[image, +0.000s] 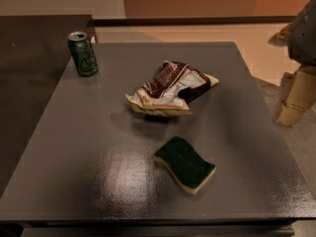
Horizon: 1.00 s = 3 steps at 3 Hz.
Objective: Pick brown chip bag
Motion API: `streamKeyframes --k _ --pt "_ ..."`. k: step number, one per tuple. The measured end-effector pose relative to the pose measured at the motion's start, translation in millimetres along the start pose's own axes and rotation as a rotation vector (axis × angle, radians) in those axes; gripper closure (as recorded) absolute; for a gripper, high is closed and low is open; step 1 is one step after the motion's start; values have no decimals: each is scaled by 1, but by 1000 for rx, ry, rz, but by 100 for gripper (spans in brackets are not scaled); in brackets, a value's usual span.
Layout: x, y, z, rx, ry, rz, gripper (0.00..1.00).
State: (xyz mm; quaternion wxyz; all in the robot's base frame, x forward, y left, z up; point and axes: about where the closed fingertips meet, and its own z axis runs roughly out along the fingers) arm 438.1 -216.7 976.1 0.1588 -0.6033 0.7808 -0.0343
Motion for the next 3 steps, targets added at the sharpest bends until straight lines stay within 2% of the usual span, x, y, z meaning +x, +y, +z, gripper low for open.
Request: streamKeyframes --k 1,2,3 --pt "-1 0 0 3 -1 -2 0" --pt "-19 0 16 -31 -27 -57 0" --pt "-49 5 38 -68 -76 -145 0"
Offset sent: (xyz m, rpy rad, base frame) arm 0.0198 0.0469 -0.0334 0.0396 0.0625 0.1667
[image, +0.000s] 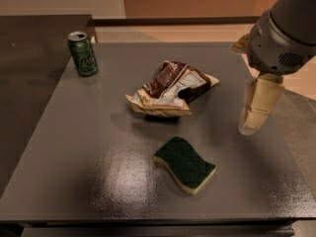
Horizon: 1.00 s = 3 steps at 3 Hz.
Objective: Pick brown chip bag
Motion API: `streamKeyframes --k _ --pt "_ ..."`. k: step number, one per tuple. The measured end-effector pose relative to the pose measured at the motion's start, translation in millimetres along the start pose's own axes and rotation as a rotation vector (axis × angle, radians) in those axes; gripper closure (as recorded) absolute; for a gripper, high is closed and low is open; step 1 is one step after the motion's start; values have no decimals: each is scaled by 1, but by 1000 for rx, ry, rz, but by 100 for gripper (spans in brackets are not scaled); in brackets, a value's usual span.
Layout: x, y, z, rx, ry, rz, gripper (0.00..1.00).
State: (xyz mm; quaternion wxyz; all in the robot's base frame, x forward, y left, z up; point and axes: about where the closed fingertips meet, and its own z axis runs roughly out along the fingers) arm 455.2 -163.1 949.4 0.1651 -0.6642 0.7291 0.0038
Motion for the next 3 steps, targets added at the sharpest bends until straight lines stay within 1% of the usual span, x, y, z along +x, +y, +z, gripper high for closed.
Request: streamKeyframes --k 1,2,3 --pt "-28 2 24 -46 -39 -99 0" --pt "-50 1 48 -89 -57 -181 0" --pt "-65 -2 69 -125 -68 -247 0"
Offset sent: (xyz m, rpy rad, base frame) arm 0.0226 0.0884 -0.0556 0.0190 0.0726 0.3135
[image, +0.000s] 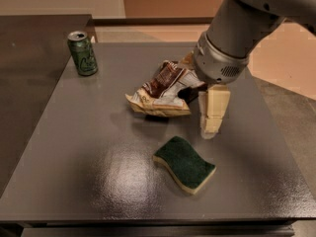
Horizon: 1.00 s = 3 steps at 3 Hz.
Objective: Pick brown chip bag
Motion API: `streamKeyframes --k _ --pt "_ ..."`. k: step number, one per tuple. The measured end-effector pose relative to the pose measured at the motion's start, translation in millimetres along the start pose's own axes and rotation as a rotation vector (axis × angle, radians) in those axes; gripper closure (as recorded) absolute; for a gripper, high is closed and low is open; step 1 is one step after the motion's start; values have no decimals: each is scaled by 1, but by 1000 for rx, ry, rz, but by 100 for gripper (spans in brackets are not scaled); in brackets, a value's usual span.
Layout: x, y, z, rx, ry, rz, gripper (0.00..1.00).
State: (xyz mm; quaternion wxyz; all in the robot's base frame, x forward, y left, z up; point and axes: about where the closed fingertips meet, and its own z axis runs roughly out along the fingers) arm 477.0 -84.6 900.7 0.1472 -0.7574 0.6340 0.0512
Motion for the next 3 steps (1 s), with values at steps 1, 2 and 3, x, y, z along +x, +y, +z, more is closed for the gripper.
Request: streamKeyframes --k 1,2,3 --pt "-10 -9 18 -36 -2 -62 0" --pt "-18 -18 34 -64 3 -118 0" --pt "-28 -32 49 -65 1 -146 15"
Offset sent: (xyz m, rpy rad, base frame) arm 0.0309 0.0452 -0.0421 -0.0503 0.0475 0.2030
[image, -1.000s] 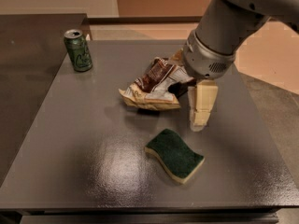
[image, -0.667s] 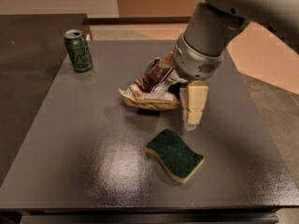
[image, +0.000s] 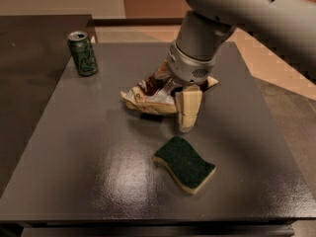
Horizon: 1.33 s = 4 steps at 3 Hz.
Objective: Pick brown chip bag
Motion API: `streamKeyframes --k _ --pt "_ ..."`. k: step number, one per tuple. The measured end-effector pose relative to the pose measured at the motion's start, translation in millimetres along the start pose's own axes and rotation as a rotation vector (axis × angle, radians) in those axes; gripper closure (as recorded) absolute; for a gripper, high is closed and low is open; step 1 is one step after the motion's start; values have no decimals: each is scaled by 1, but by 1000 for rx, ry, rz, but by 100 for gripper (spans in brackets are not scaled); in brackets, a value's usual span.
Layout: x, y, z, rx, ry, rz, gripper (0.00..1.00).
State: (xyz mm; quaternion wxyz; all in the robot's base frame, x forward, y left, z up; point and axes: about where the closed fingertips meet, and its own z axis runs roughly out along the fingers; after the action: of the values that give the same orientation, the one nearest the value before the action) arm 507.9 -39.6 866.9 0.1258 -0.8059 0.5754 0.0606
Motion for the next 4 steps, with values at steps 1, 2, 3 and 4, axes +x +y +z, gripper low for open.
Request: streamKeyframes --k 1,2,3,4 --pt "-6 -9 0 19 -14 6 36" --pt "-10 -14 -6 35 -39 24 59" --pt "-14 -18 -13 47 -67 43 83" --pt "-18 -22 -20 55 -92 57 100"
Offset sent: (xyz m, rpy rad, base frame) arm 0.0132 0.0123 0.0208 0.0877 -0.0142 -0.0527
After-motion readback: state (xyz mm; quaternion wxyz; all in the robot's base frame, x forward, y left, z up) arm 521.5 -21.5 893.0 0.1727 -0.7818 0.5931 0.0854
